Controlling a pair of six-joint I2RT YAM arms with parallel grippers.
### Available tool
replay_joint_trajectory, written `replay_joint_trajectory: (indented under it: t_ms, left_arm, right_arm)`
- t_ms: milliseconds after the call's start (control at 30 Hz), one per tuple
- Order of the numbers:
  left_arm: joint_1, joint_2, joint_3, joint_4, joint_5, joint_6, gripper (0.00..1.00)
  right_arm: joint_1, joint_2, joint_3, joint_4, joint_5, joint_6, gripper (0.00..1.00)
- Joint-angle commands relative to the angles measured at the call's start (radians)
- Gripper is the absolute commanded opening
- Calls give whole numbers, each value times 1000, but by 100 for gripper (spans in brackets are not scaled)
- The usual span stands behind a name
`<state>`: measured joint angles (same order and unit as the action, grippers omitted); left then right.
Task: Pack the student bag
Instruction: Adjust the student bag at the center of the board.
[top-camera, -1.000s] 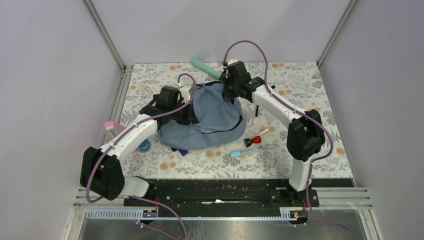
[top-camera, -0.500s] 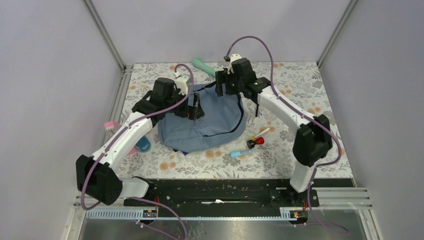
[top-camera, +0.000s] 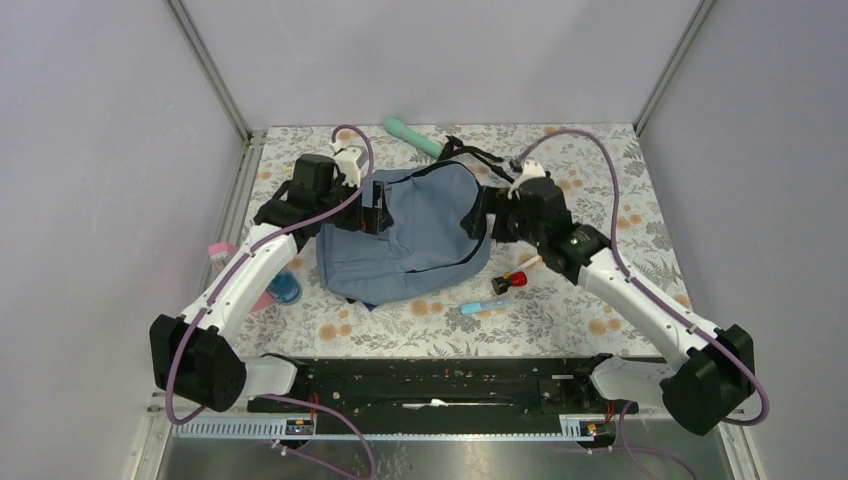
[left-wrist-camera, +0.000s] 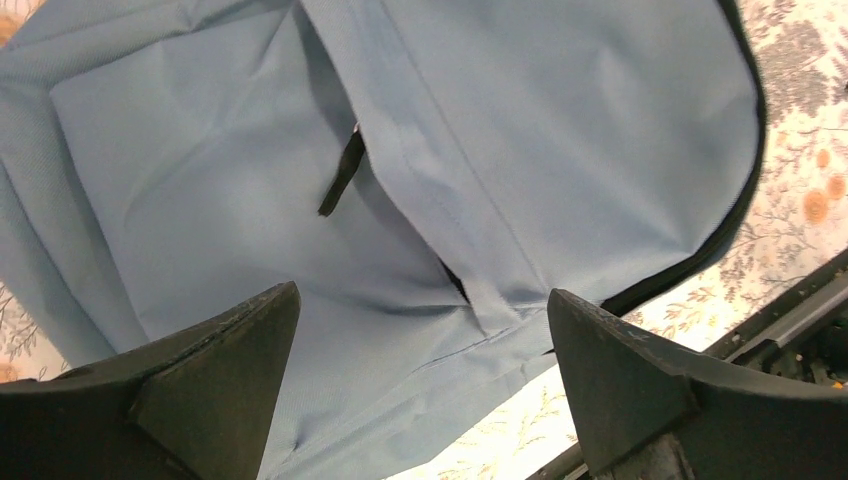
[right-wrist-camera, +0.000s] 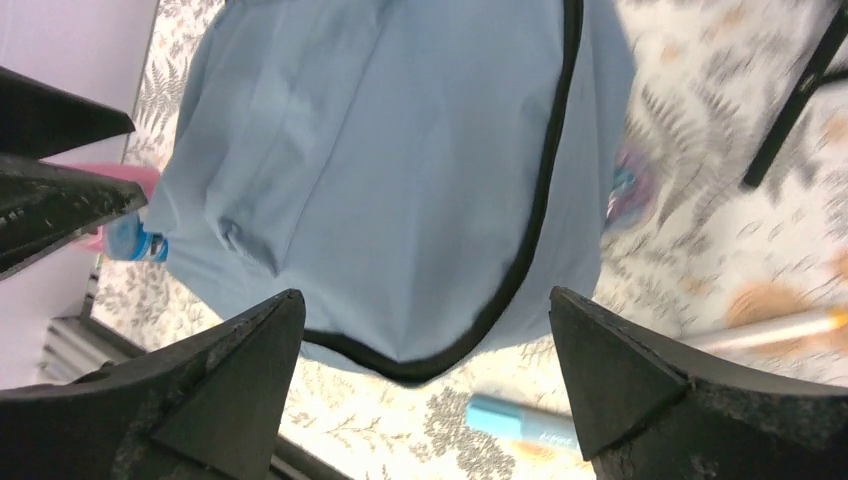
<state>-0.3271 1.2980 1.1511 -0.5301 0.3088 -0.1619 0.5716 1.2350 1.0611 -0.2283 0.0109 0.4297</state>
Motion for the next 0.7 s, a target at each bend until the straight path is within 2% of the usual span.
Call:
replay_joint_trajectory:
  t_ms: [0,133,267,500,600,667]
  left_arm:
    - [7,3,-29,-4,-69,17,99]
    - [7,-21,-58,17,-58,24,99]
    - [11,-22,-33,33,-72,7,99]
    - [37,-32,-6,64,-38,-4,99]
    - [55,-27,0,71,-27,-2,99]
    - [63,-9,8,72,-6,0,99]
  right_arm:
    - [14,-63,-159,128,-89,220,100]
    - [33,-62,-254,192,-69,293,100]
    - [36,10,-259,283,-77,307,98]
    - [-48,130,-102,313,-105,227,18]
    - [-106,177,-10,285,-151,161,3]
    - [-144,222,50,281,-209,127,0]
